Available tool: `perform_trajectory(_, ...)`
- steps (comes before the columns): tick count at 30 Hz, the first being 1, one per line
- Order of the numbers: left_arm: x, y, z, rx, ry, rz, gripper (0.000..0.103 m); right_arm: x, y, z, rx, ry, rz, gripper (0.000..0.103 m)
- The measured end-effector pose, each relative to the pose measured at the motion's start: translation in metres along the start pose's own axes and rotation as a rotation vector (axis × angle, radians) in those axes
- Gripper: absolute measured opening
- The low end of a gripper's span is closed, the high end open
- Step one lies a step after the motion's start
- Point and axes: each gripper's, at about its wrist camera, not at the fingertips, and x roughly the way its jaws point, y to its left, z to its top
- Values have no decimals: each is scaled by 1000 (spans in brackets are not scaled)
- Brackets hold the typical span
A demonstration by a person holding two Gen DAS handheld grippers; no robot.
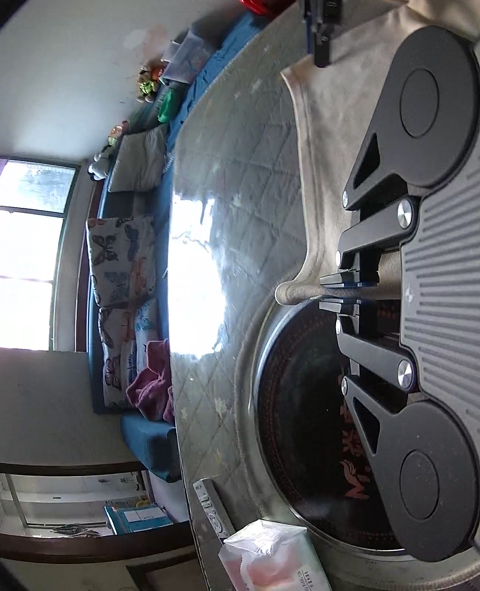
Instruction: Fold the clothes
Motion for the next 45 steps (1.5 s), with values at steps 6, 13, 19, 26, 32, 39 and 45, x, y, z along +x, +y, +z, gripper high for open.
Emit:
perform_trajectory(6,12,13,11,-30,-7,34,6,19,7,24,-39,-23,-10,4)
perform_trajectory(13,31,18,22,-20,35,80,7,51,15,44,-85,-3,-36,6)
perform_trajectory(19,18,16,18,-12,36,67,11,22,22,38,-126,-28,-9,12)
perform_trajectory(26,-11,-15,7,51,32,-44,11,-41,59,-4,-279,6,103,14)
perform_trajectory(32,-10,-48,-7,114,66,-123,11,-88,98,-49,-423,78,236,18)
perform_trajectory(39,1,-61,-16,116,104,-152,11,-103,139,-85,-617,127,327,27)
perform_trajectory(45,3,-62,-19,116,109,-156,11,-92,165,-101,-732,106,346,27)
